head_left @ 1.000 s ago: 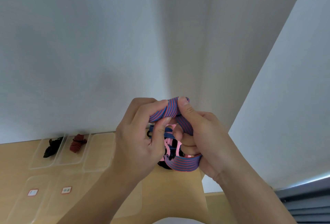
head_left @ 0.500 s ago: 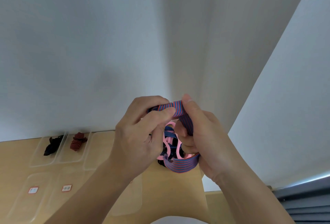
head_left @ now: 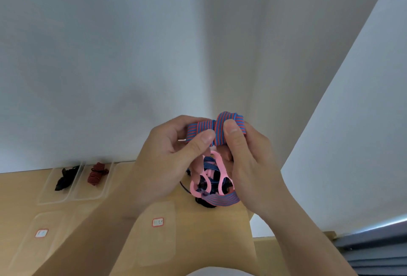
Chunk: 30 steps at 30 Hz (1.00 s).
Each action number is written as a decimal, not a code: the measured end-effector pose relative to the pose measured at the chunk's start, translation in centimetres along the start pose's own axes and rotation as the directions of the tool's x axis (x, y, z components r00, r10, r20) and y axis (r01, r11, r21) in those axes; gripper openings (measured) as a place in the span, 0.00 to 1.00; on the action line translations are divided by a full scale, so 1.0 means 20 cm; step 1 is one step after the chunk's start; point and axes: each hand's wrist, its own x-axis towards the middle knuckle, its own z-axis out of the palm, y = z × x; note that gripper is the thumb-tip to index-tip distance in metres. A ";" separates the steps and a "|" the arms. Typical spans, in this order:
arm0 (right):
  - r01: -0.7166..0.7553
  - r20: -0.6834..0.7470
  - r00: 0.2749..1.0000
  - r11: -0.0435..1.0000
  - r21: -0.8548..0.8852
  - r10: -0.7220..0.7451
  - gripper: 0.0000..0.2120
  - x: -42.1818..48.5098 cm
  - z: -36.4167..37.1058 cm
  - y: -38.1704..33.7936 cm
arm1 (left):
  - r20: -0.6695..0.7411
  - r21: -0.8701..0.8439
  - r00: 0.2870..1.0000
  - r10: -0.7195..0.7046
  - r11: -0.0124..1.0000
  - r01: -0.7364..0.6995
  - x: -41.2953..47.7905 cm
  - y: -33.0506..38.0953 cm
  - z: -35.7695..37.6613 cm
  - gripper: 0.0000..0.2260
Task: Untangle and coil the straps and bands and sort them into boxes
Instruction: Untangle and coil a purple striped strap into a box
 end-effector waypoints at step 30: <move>-0.230 0.006 0.973 0.959 0.165 0.232 0.30 -0.01 -0.01 0.02 | -0.105 0.033 0.994 -0.034 0.999 0.038 -0.04 0.03 0.11 0.05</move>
